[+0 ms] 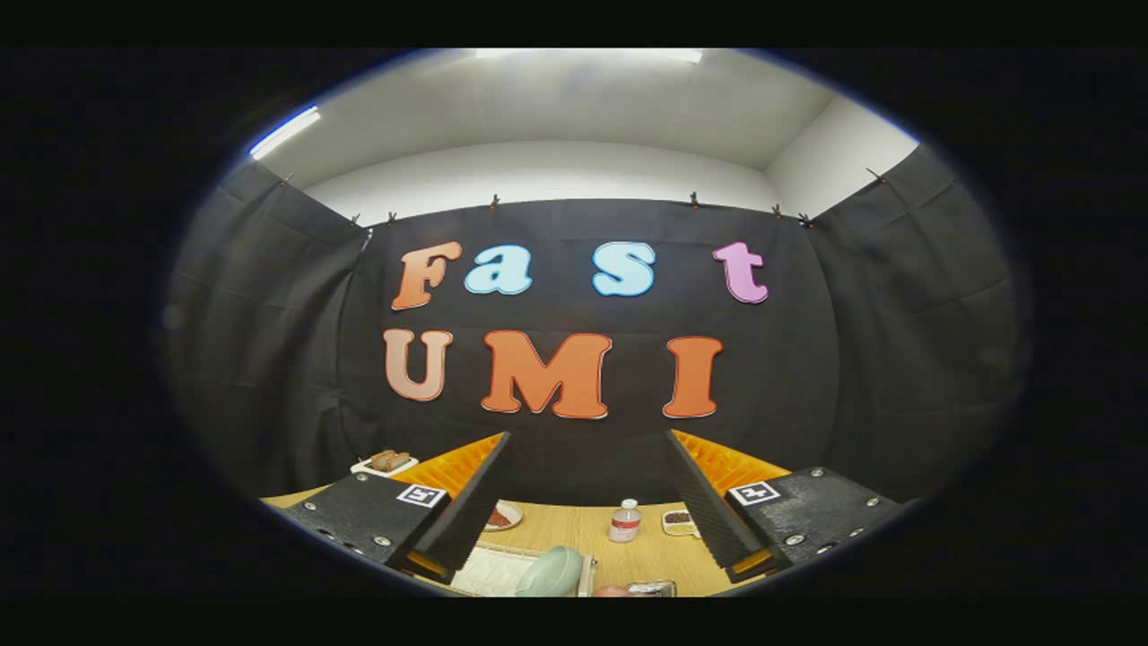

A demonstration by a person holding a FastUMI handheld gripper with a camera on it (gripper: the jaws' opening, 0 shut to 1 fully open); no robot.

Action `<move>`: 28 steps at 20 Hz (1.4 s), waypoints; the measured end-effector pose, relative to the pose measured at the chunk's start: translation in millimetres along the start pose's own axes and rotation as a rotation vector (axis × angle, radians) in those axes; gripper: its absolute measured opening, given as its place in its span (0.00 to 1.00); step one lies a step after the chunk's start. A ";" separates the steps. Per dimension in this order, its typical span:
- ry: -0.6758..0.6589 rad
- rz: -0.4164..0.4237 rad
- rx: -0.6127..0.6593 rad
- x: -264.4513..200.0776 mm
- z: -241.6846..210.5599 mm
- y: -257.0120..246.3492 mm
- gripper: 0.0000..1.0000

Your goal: Take the plate from the dish rack, then take the spoon from the basket and place it into the plate.

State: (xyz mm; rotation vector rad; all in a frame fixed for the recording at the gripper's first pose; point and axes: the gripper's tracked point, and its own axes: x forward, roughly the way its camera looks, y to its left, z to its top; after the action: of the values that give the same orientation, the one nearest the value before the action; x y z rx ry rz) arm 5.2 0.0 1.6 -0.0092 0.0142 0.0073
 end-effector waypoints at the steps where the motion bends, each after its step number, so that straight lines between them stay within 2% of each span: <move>1: 0.004 -0.002 0.001 1.3 -1.2 -0.8 0.99; 10: 0.119 0.015 0.020 14.4 -28.7 2.8 0.99; 15: 0.208 0.021 0.089 18.0 -51.7 2.1 0.98; 18: 0.259 0.017 0.071 25.0 -71.1 -0.1 0.99; 28: 0.561 0.046 0.097 37.7 -150.7 5.2 0.99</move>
State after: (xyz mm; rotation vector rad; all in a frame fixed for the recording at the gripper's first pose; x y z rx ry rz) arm 40.7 4.1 -149.7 0.0865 0.5762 0.0496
